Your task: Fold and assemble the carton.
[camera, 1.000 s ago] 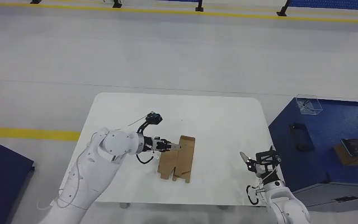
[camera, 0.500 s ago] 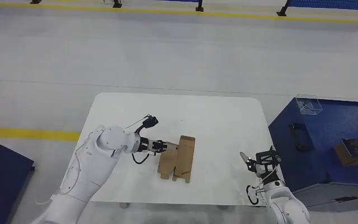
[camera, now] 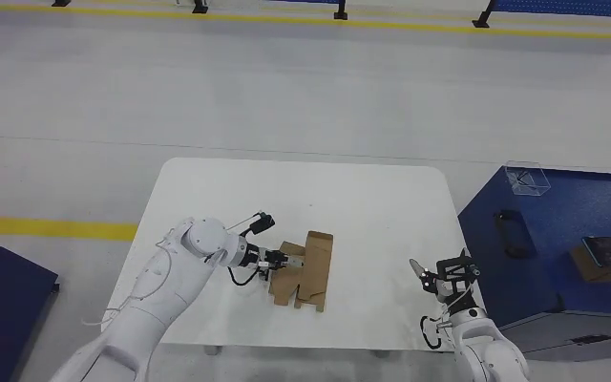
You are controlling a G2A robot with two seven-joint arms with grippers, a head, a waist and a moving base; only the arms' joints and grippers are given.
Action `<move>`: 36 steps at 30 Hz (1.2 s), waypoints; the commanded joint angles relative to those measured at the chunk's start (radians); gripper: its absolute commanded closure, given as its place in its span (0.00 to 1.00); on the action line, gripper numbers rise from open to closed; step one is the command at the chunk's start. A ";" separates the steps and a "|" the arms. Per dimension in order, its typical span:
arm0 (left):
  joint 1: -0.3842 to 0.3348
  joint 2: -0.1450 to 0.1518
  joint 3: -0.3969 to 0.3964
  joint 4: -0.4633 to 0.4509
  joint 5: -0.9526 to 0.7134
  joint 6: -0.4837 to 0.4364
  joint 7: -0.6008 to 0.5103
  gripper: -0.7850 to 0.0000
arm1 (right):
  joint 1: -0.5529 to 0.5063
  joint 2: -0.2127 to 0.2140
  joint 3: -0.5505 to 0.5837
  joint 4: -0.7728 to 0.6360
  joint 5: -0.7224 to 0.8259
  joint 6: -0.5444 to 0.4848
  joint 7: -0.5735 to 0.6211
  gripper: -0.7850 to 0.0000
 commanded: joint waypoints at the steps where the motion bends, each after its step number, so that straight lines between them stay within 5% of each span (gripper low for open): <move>1: -0.016 -0.012 0.016 0.038 -0.004 -0.012 0.007 0.00 | 0.000 0.000 0.000 0.000 0.000 0.000 0.000 0.00; 2: -0.022 -0.018 0.021 0.052 -0.008 -0.017 0.009 0.02 | 0.000 0.000 0.000 0.000 0.000 0.000 0.000 0.00; 4: -0.033 -0.028 0.031 0.078 -0.016 -0.028 0.011 0.27 | 0.000 0.000 0.000 0.000 0.000 0.000 0.000 0.00; 5: -0.038 -0.032 0.034 0.092 -0.020 -0.032 0.014 0.53 | 0.000 0.000 0.000 0.000 0.000 0.000 0.000 0.00; 8: -0.044 -0.043 0.031 0.126 -0.065 -0.054 0.004 0.73 | 0.000 0.000 0.000 0.000 0.000 0.000 0.000 0.00; 10: -0.051 -0.051 0.023 0.164 -0.110 -0.061 -0.009 1.00 | 0.000 0.000 0.000 0.000 0.000 0.000 0.000 0.00; 29: -0.111 -0.103 0.024 0.330 -0.192 -0.142 -0.004 1.00 | 0.000 0.000 0.000 0.000 0.000 0.000 0.000 0.00; 31: -0.112 -0.106 0.032 0.330 -0.169 -0.130 0.009 0.00 | 0.000 0.000 0.000 0.000 0.000 0.000 0.000 0.00; 36: -0.116 -0.107 0.041 0.325 -0.142 -0.116 0.011 0.00 | 0.000 0.000 0.000 0.000 0.000 0.000 0.000 0.00</move>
